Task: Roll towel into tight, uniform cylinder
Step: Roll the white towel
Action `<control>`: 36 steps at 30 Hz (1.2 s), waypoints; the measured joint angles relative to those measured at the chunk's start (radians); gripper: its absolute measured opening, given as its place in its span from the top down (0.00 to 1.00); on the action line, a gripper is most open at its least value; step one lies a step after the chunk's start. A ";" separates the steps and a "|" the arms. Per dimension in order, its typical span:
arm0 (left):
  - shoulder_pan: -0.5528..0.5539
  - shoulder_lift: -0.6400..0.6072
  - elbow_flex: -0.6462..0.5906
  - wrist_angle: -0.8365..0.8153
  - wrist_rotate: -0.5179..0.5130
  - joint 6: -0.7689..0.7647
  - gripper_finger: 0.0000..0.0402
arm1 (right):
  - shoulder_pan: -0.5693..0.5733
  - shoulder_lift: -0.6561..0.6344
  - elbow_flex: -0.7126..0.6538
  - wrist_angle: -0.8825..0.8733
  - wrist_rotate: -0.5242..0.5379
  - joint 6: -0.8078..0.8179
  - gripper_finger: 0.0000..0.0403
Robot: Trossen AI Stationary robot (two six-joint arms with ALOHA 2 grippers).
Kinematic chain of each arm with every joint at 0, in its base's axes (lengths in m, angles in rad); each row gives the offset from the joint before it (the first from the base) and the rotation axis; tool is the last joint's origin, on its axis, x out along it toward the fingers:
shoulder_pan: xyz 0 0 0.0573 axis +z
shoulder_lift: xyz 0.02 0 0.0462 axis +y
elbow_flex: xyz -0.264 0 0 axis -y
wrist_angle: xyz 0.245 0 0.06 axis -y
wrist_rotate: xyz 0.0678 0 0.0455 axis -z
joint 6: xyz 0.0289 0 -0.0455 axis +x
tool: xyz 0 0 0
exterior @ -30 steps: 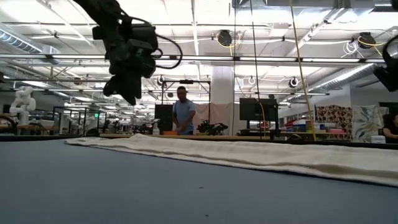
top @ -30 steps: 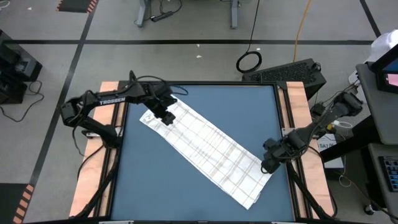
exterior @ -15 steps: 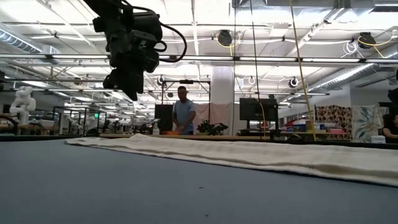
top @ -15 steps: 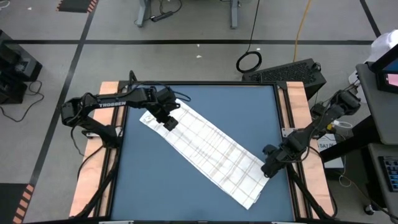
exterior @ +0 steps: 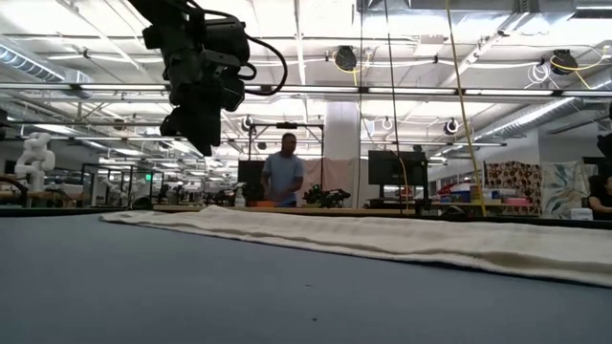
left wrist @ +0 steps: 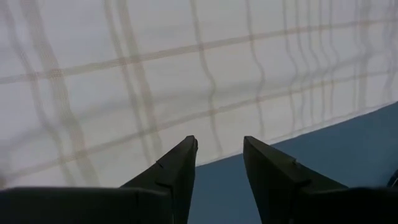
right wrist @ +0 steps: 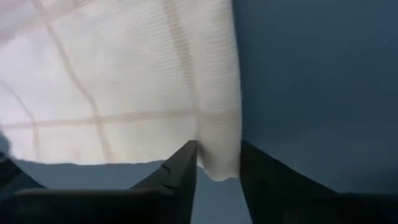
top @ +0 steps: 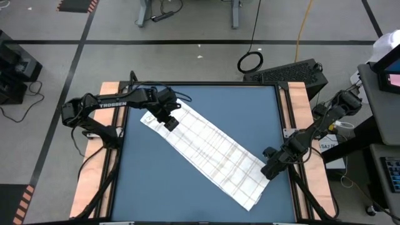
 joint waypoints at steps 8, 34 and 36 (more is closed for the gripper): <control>0.000 0.000 0.000 -0.007 0.000 0.011 0.65 | 0.000 0.000 0.000 -0.002 0.001 0.023 0.85; 0.290 0.012 0.257 -0.255 0.020 0.480 0.65 | 0.000 0.000 0.000 -0.004 0.002 0.016 0.99; 0.321 0.019 0.305 -0.260 0.014 0.514 0.65 | 0.000 0.000 0.000 -0.004 0.001 0.000 0.99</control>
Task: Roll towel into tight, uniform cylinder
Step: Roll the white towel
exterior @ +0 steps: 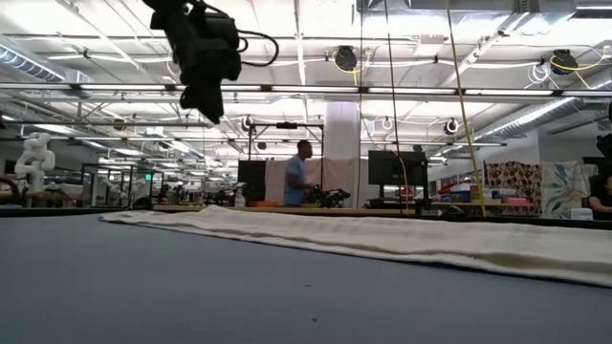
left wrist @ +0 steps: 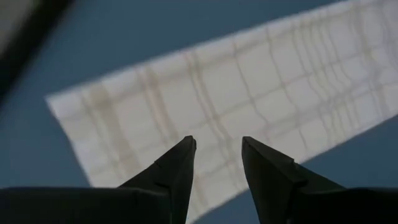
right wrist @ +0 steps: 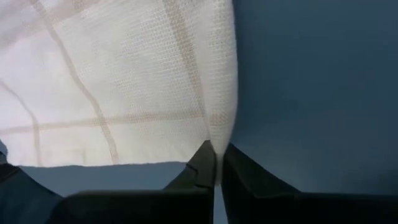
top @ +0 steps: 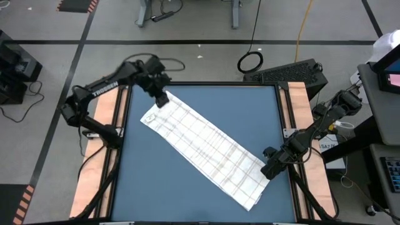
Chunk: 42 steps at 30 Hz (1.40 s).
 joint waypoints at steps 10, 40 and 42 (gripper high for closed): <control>0.127 0.146 0.044 -0.032 0.004 0.109 0.65 | 0.000 0.000 0.001 0.031 -0.006 -0.002 0.99; 0.037 0.172 0.045 0.418 -0.169 0.014 0.65 | 0.000 0.000 0.002 0.084 0.019 -0.106 0.98; 0.006 0.165 0.045 0.491 -0.169 0.013 0.65 | 0.000 0.000 0.002 0.084 0.069 -0.116 0.98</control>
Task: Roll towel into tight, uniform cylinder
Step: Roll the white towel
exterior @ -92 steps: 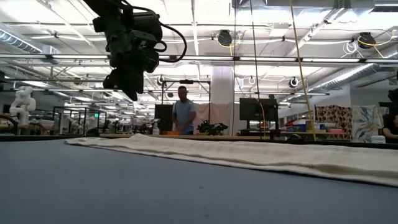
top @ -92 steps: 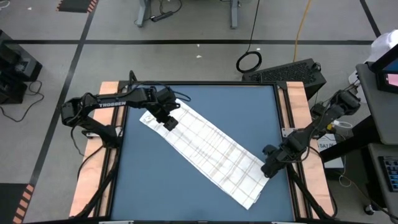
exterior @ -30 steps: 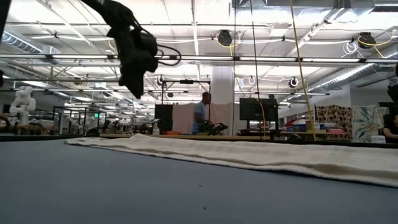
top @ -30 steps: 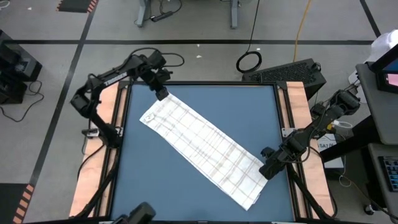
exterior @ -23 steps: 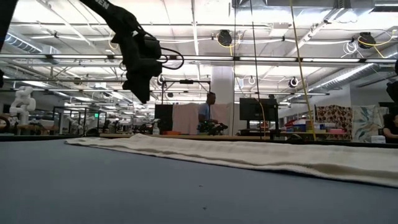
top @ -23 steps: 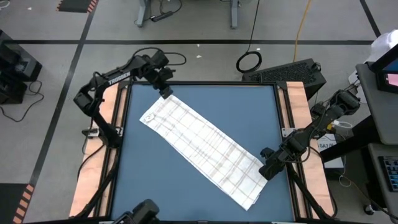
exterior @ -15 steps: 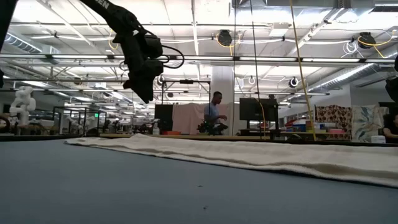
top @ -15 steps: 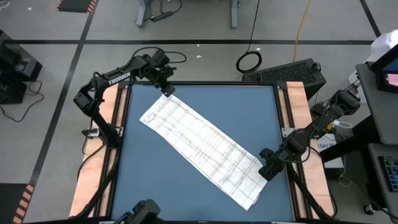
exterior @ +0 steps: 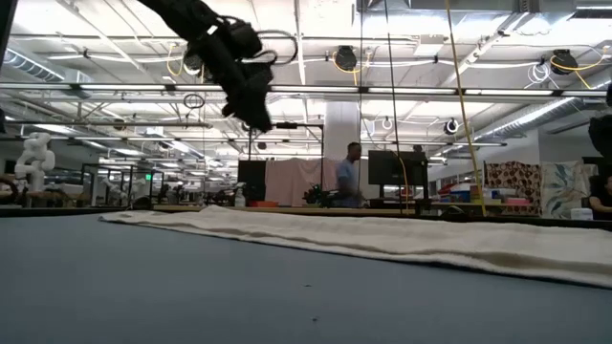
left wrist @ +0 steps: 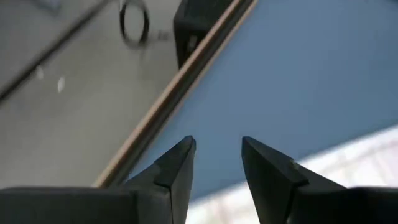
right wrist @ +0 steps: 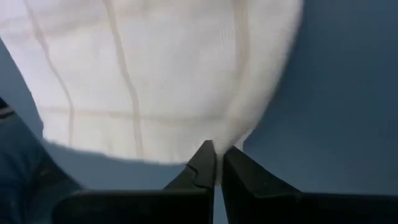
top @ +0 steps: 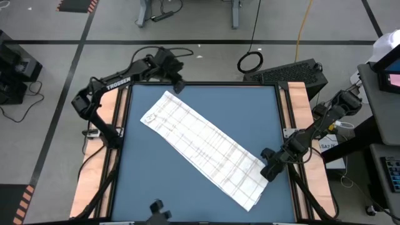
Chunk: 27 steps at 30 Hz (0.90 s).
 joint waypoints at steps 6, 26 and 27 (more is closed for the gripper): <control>-0.105 -0.001 0.000 0.110 0.000 0.005 0.65 | -0.002 0.000 0.000 -0.008 0.147 0.015 0.98; -0.428 -0.001 -0.001 0.054 -0.015 -0.027 0.65 | 0.045 0.019 0.003 -0.150 0.115 0.099 0.98; -0.441 0.001 -0.001 0.059 -0.022 -0.024 0.65 | 0.045 0.020 0.007 -0.159 0.114 0.105 0.98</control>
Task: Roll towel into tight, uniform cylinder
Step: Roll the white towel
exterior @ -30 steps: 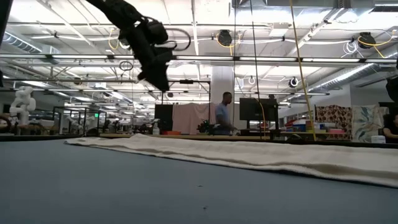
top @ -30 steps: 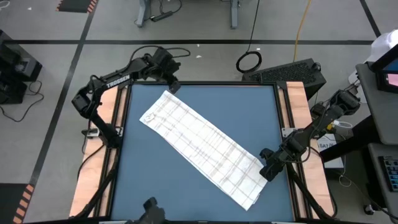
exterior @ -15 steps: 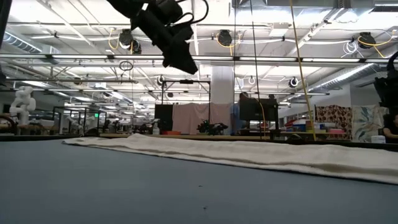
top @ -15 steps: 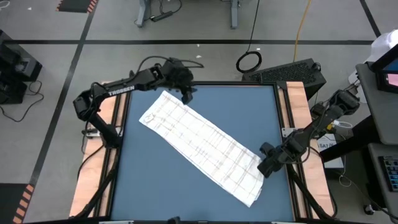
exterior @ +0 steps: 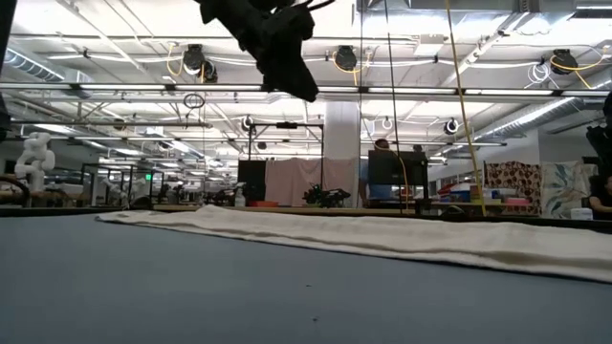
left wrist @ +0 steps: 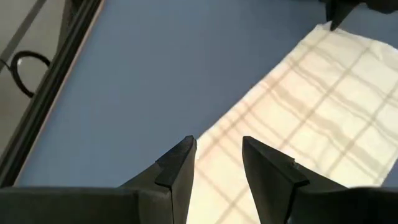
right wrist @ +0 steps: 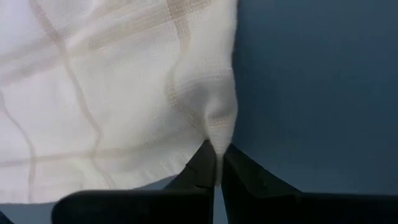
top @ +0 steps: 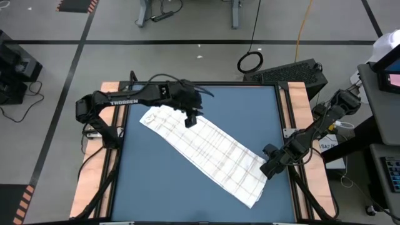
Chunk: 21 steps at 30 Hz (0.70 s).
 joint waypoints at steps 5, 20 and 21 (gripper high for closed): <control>-0.057 0.035 -0.002 0.096 -0.014 -0.003 0.65 | 0.001 0.006 0.077 -0.101 0.075 -0.046 0.98; 0.099 0.124 0.000 0.133 0.216 0.193 0.65 | 0.000 0.044 0.191 -0.282 0.129 -0.052 0.98; 0.111 0.137 0.000 0.136 0.222 0.201 0.65 | 0.000 0.056 0.191 -0.281 0.129 -0.050 0.98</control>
